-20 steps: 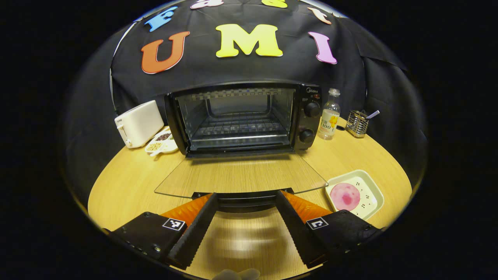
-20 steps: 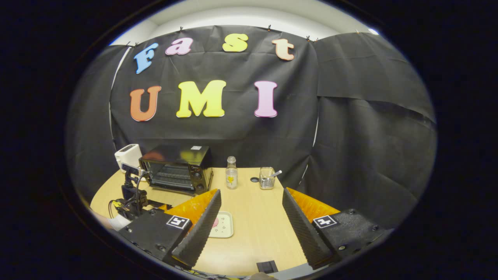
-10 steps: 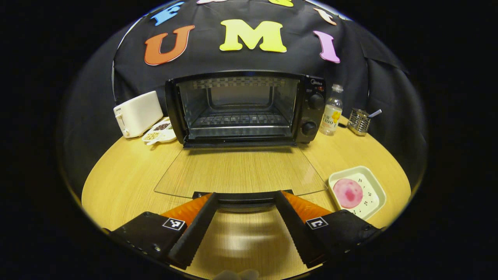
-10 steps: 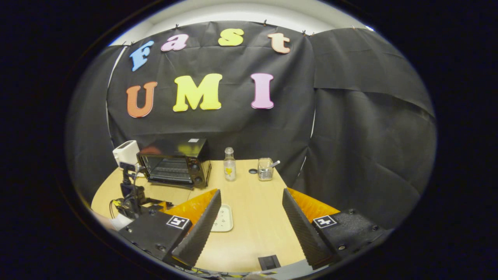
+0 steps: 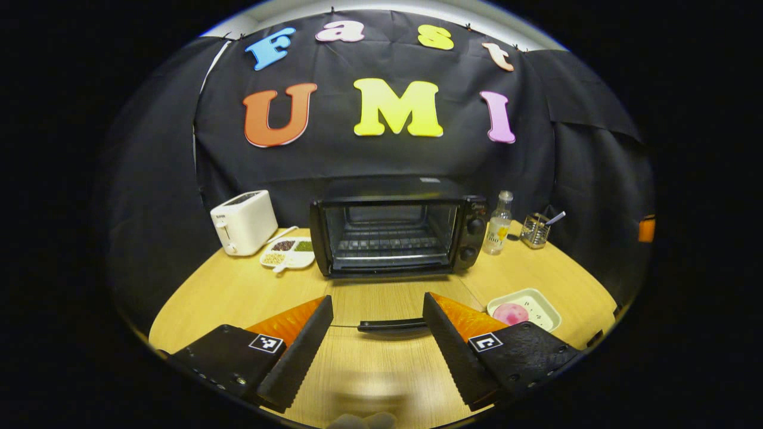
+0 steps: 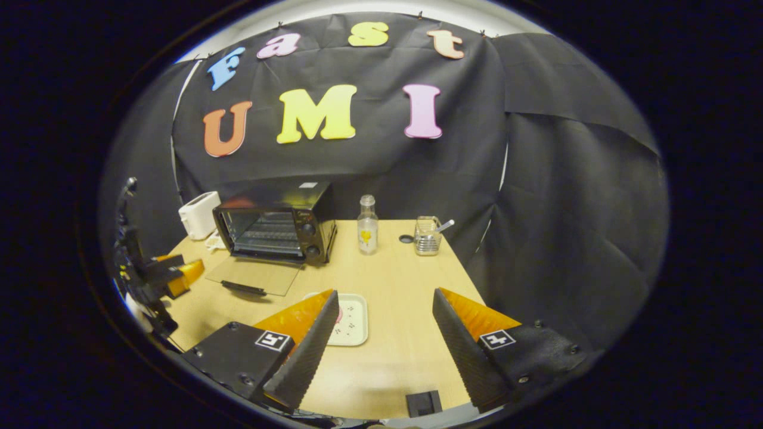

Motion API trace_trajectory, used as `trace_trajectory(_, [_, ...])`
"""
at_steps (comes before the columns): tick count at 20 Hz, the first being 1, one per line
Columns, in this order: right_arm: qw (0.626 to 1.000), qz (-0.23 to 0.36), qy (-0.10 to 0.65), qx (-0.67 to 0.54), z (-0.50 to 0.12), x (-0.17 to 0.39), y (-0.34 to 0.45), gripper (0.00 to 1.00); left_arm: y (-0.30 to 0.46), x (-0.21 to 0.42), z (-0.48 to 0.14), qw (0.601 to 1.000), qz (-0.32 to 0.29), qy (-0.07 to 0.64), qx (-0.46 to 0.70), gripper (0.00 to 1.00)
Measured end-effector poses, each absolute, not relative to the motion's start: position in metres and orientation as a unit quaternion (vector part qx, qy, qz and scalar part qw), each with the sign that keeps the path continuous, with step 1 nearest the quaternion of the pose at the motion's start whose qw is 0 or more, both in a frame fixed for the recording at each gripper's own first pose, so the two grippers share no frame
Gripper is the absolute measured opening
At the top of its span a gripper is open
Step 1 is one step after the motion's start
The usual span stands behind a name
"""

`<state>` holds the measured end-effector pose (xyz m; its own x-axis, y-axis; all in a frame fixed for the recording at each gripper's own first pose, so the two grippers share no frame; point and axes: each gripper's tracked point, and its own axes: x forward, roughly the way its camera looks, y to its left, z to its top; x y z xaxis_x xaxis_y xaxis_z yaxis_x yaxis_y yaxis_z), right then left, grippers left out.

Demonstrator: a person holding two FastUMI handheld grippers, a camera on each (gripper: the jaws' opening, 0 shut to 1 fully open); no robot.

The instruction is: Open the electric oven with the left hand, put the food in, and close the electric oven.

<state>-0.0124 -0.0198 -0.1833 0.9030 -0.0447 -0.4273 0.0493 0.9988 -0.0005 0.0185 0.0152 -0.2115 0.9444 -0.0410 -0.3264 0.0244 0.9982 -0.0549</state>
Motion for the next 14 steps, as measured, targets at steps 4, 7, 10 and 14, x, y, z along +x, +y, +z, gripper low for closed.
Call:
trace_trajectory(4, [0.963,0.013,0.269,0.010,-0.237,0.017,-0.006,0.97,0.031,-0.005,-0.152,0.993,-0.015,0.114,-0.024,0.96])
trace_trajectory(7, [0.952,0.031,0.304,0.005,-0.277,0.043,-0.001,1.00,0.048,-0.024,-0.119,0.996,0.006,0.087,-0.037,0.96])
trace_trajectory(10, [0.935,0.062,0.349,0.019,-0.319,0.068,0.013,0.93,0.067,-0.043,-0.097,0.996,0.032,0.078,-0.027,0.97])
trace_trajectory(14, [0.911,0.080,0.403,0.033,-0.365,0.096,0.016,0.80,0.080,-0.059,-0.071,0.996,0.066,0.068,-0.004,0.97])
